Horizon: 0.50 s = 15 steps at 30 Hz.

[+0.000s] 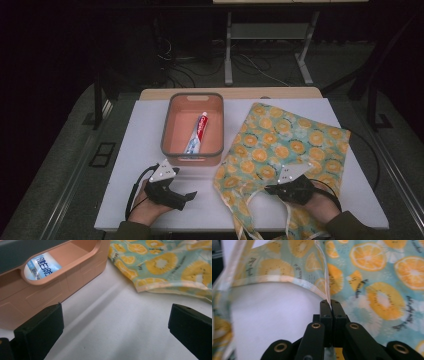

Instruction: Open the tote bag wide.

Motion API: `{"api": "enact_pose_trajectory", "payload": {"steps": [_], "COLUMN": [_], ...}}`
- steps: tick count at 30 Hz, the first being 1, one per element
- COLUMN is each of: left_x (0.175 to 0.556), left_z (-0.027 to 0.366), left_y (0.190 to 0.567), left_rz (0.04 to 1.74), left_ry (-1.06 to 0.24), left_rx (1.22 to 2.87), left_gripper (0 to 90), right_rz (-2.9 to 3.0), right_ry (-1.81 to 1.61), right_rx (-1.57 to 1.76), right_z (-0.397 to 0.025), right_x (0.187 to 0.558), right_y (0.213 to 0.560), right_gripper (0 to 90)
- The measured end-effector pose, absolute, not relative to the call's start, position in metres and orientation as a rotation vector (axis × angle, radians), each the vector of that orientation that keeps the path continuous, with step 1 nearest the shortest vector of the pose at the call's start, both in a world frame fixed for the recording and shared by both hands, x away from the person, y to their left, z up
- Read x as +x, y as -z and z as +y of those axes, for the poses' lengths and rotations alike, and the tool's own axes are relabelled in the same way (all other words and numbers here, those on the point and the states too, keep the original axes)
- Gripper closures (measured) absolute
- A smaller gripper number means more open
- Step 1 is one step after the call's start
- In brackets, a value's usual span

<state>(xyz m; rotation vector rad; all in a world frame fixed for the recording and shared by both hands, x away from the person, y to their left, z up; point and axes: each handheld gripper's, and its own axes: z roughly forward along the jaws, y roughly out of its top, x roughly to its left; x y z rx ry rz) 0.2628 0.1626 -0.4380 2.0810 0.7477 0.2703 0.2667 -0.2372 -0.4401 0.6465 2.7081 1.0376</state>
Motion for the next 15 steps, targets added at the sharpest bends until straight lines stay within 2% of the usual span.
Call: {"api": "enact_pose_trajectory", "payload": {"steps": [15], "left_x": [0.264], "left_z": [0.163], "left_y": [0.438], "left_rz": [0.750], "left_ry": [-0.275], "left_rx": [2.091], "left_gripper": [0.0], "right_rz": [2.513], "right_ry": [-0.955], "right_rx": [0.875], "right_z": [-0.234], "right_x": [0.329], "right_y": [0.434], "right_gripper": [89.2]}}
